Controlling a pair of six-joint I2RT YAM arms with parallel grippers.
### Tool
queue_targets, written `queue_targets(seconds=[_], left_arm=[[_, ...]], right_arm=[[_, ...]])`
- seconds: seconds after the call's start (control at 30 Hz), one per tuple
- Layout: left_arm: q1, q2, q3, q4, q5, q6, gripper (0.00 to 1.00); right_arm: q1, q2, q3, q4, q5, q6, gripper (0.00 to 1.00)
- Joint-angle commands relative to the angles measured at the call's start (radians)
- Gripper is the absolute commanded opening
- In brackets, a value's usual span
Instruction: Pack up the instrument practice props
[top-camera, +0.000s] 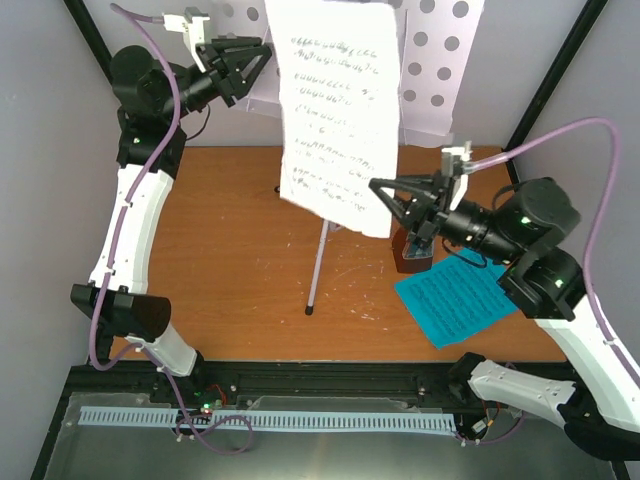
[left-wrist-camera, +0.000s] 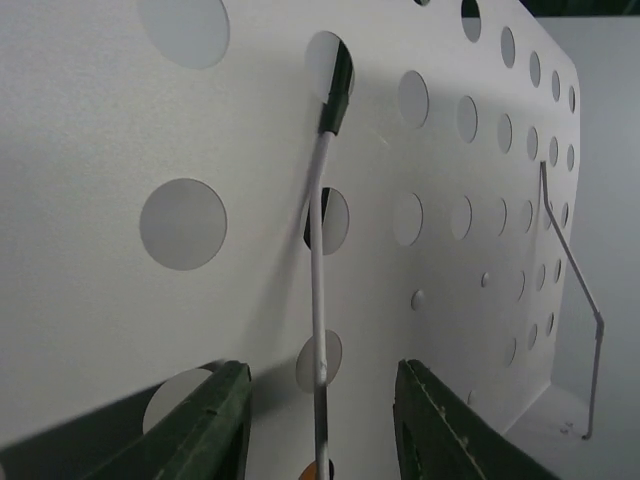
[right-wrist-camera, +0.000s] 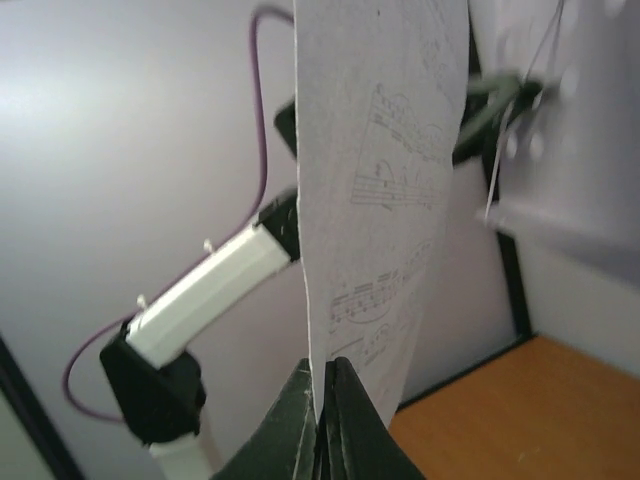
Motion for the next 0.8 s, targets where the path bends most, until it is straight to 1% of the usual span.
queue_targets(seconds=[0.0,0.07,0.13,0.2,0.3,0.37,0.47,0.57,0.67,0.77], left_arm=[[-0.007,-0.062,-0.018,0.012,0.004,0.018,0.48],[-0.006,-0.109,-0.071,0.014,-0.025,0.045,0.53],[-0.007,-0.175,-0.146,0.016,-0.087,0.079,0.54],[-0.007,-0.255,-0.258,0.034,-0.185,0.102,0.54],[-0.005,-0.386,-0.456,0.101,-0.322,0.125,0.60],[-0.004,-0.454,-0.558,0.117,-0.383,0.138,0.62],[-0.002,-0.507,-0.648,0.073,-0.438,0.144,0.71],[-0.002,-0.541,-0.729,0.038,-0.469,0.139,0.79],[-0.001,-0.575,-0.814,0.026,-0.491,0.124,0.82],[0.001,-0.602,-0.874,0.021,-0.505,0.113,0.84]], right_arm=[[-0.003,-0.029,-0.100,0.012,-0.131,0.070,0.03],[-0.002,-0.048,-0.168,-0.024,-0.121,0.079,0.03],[-0.002,-0.068,-0.254,-0.055,-0.103,0.096,0.03],[-0.002,-0.087,-0.351,-0.056,-0.092,0.114,0.03],[-0.002,-0.103,-0.496,-0.053,-0.045,0.142,0.03],[-0.002,-0.099,-0.555,-0.062,-0.001,0.153,0.03],[-0.003,-0.068,-0.600,-0.099,0.101,0.142,0.03],[-0.016,-0.006,-0.594,-0.171,0.234,0.122,0.03],[-0.094,0.024,-0.598,-0.205,0.296,0.117,0.03],[-0.193,-0.024,-0.627,-0.193,0.369,0.104,0.03]])
